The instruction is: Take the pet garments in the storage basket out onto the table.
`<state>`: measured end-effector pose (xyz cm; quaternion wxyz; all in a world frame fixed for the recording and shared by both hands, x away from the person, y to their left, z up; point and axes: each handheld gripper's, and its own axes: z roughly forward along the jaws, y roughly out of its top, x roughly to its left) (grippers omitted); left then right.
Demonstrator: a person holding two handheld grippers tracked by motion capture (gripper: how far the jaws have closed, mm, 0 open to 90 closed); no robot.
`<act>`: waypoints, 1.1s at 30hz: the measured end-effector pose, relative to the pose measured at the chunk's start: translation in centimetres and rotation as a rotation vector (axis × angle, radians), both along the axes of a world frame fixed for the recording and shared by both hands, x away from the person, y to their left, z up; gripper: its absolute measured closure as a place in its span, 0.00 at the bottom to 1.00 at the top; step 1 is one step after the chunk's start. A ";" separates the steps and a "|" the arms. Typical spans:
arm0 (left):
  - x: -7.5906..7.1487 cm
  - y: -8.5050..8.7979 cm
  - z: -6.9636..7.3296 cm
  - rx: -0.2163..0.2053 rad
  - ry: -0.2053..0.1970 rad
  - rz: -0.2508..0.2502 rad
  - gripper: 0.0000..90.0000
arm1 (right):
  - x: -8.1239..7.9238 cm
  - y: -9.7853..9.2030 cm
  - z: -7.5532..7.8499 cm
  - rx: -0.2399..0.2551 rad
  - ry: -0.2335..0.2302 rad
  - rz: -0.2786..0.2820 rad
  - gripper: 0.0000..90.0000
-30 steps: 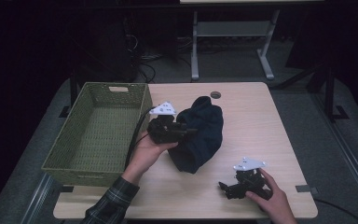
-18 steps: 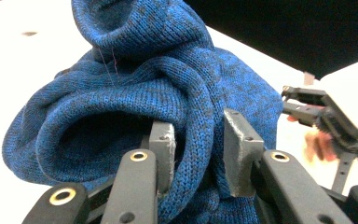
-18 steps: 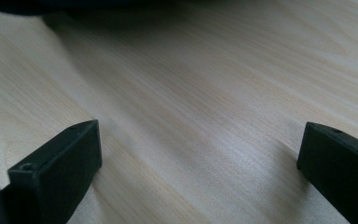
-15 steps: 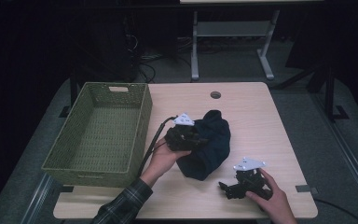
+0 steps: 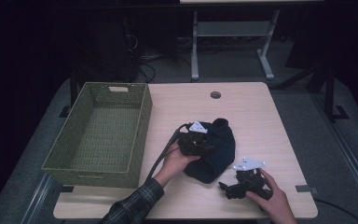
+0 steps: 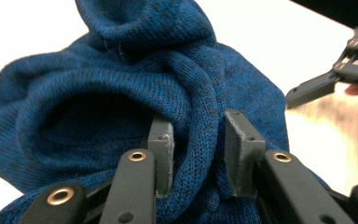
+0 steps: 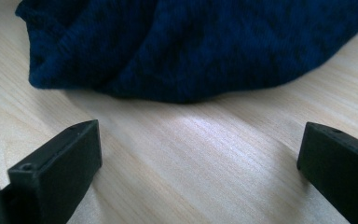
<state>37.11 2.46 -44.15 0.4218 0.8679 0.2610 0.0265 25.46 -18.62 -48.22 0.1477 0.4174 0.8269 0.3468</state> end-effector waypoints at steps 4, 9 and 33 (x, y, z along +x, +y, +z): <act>0.0 -0.4 -0.8 0.027 0.001 0.004 0.70 | 0.0 0.0 0.0 -0.001 -0.001 0.000 0.00; -0.2 -0.5 -0.8 0.043 -0.017 -0.007 0.63 | 0.0 0.0 0.0 0.001 0.000 -0.002 0.00; -2.0 3.6 1.6 0.068 -0.092 0.037 0.17 | 0.0 0.0 0.0 0.000 -0.001 -0.002 0.00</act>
